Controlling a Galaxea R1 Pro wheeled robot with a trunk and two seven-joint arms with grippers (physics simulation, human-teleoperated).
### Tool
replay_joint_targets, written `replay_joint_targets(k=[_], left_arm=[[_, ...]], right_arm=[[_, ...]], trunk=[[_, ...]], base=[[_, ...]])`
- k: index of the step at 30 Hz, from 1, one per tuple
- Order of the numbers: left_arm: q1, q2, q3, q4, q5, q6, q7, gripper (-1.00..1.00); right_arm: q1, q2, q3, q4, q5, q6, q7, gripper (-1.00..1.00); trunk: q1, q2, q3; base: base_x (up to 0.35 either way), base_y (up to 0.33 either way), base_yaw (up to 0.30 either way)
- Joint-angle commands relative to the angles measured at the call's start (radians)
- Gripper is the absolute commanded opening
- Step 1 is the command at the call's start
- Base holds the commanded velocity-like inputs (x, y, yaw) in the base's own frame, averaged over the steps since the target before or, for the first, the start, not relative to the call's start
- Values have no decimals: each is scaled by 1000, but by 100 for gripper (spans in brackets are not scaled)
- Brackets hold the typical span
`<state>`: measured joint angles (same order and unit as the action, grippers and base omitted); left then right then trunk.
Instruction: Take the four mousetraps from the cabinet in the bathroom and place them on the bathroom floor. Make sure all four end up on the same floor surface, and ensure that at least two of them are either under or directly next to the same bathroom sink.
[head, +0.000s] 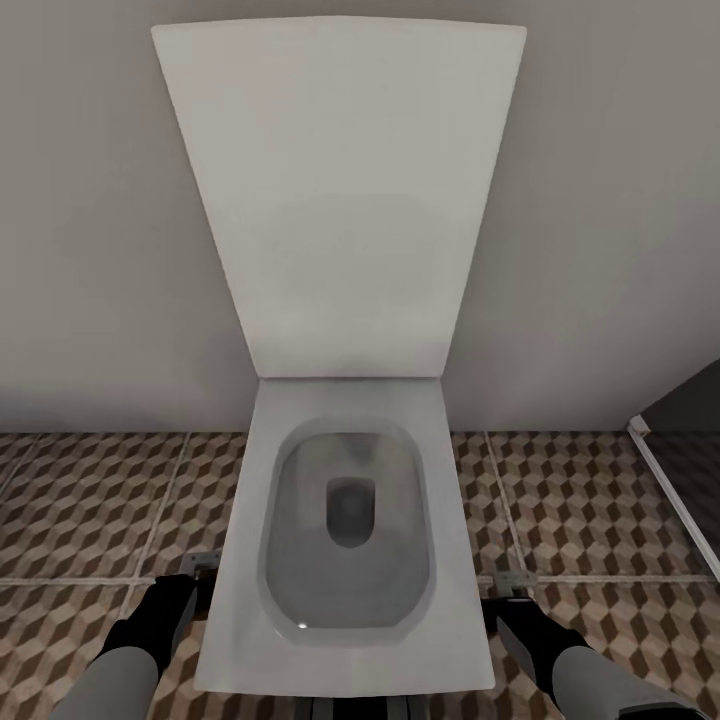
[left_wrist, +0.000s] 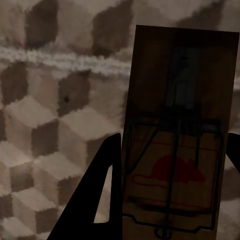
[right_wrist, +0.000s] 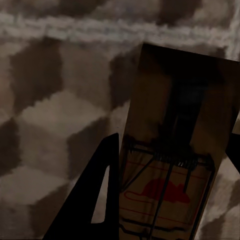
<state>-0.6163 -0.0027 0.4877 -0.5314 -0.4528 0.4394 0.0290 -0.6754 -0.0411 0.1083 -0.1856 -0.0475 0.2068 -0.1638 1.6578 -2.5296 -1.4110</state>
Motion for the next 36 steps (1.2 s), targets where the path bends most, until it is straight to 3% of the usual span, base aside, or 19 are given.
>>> replay_joint_targets(k=[1, 10, 15, 22, 36], left_arm=[[0, -1, 2, -1, 2, 4, 2, -100], [0, -1, 2, -1, 2, 4, 2, -100], [0, -1, 2, -1, 2, 4, 2, -100], [0, 0, 2, -1, 1, 4, 2, -100], [0, 5, 3, -1, 2, 4, 3, -100]], right_arm=[[0, 0, 8, -5, -5, 25, -6, -100], [0, 0, 7, -9, -5, 79, -9, -100], [0, 0, 7, -9, -5, 82, -9, -100], [0, 0, 8, -9, -5, 82, -10, -100], [0, -3, 5, -11, -3, 79, -10, -100]], trunk=[[0, 0, -1], [0, 0, -1], [0, 0, -1], [3, -2, -28], [3, -2, -28]], base=[[0, 0, 0], [0, 0, 0], [0, 0, 0], [0, 0, 0], [0, 0, 0]])
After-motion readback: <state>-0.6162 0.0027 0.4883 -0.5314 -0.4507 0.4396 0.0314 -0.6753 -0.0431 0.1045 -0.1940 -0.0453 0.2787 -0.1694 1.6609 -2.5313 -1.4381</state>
